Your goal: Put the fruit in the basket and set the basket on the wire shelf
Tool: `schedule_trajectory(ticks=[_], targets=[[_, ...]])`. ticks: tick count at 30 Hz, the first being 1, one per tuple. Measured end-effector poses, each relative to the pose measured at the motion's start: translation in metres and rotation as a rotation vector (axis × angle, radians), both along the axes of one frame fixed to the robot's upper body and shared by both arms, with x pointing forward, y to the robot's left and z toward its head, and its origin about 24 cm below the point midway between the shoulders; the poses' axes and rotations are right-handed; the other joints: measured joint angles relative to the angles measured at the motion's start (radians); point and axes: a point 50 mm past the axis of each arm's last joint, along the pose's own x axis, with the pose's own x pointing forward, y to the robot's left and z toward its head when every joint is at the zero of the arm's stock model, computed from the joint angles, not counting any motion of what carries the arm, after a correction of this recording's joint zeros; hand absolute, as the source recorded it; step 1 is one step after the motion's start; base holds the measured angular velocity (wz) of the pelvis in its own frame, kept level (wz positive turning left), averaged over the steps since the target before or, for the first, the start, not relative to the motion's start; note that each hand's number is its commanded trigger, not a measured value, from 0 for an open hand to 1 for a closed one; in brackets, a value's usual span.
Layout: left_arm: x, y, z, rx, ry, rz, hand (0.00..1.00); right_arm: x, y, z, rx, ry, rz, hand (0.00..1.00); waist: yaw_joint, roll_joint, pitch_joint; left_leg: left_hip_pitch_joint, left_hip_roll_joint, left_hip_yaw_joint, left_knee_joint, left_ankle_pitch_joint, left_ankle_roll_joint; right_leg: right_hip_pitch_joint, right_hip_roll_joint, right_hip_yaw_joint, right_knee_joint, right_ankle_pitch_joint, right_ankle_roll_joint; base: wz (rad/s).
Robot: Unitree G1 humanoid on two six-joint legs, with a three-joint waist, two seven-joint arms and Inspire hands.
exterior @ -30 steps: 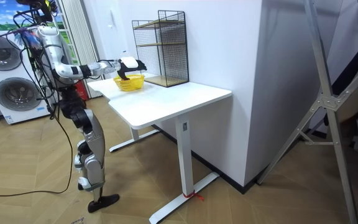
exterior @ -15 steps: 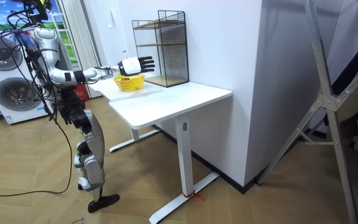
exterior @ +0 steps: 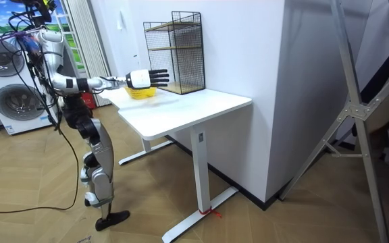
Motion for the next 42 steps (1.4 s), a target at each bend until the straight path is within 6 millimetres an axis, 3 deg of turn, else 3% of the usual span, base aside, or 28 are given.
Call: schedule_trajectory(ticks=[2, 4, 10, 15, 21, 25, 28, 33, 42], targets=[[0.005, 0.005, 0.019, 0.084, -0.038, 0.043, 0.00, -0.002, -0.004, 0.001, -0.011, 0.002, -0.019, 0.00, 0.003, 0.008, -0.0029, 0.000, 0.000, 0.002, 0.001, 0.000, 0.000, -0.006, 0.000, 0.002, 0.001, 0.000, 0.000, -0.06], [0.013, 0.011, 0.053, 0.258, -0.064, 0.061, 0.00, -0.006, -0.011, 0.003, -0.027, 0.001, -0.052, 0.00, 0.013, 0.010, -0.0020, -0.001, 0.000, -0.004, 0.001, 0.000, 0.000, -0.007, 0.000, 0.001, 0.001, 0.000, 0.000, 0.00], [0.028, 0.008, 0.110, 0.520, -0.183, 0.024, 0.00, -0.011, -0.018, 0.003, -0.035, 0.014, -0.074, 0.00, 0.013, 0.015, -0.0021, -0.011, -0.003, -0.021, 0.005, 0.000, 0.001, -0.009, -0.002, -0.008, 0.000, 0.000, 0.000, 0.05], [0.044, -0.007, 0.138, 0.600, -0.314, -0.108, 0.00, -0.009, -0.016, 0.002, -0.003, 0.015, -0.040, 0.00, 0.006, 0.020, 0.0011, -0.014, -0.004, -0.025, 0.013, 0.001, 0.001, -0.003, -0.003, -0.013, 0.001, 0.000, 0.000, 0.02], [0.073, -0.028, 0.139, 0.559, -0.407, -0.406, 0.00, -0.007, -0.013, -0.001, 0.158, -0.020, 0.000, 0.00, -0.019, 0.014, 0.0126, -0.029, -0.005, -0.046, 0.019, 0.002, 0.002, -0.001, -0.003, -0.028, -0.002, -0.001, 0.001, 0.09], [0.093, -0.048, 0.133, 0.472, -0.489, -0.618, 0.00, -0.006, -0.006, -0.003, 0.320, -0.084, 0.043, 0.00, -0.038, 0.008, 0.0129, -0.034, -0.007, -0.049, 0.018, 0.002, 0.003, -0.003, -0.003, -0.028, -0.004, -0.001, 0.001, 0.00], [0.110, -0.065, 0.129, 0.423, -0.540, -0.777, 0.00, -0.004, 0.001, -0.011, 0.418, -0.103, 0.080, 0.00, -0.044, 0.008, 0.0153, -0.030, -0.007, -0.048, 0.017, 0.002, 0.003, -0.002, -0.004, -0.025, -0.001, 0.000, 0.001, -0.01], [0.126, -0.088, 0.120, 0.343, -0.594, -0.970, 0.00, 0.002, 0.015, -0.020, 0.507, -0.088, 0.178, 0.00, -0.063, 0.017, 0.0263, -0.022, -0.007, -0.025, 0.011, 0.002, 0.003, -0.009, -0.003, -0.003, 0.000, 0.000, 0.001, -0.12], [0.146, -0.117, 0.102, 0.167, -0.691, -1.240, 0.00, 0.008, 0.034, -0.030, 0.617, -0.067, 0.304, 0.00, -0.096, 0.005, 0.0255, -0.015, -0.006, -0.015, 0.012, 0.002, 0.003, -0.007, -0.003, 0.005, 0.001, 0.000, 0.001, -0.03]])
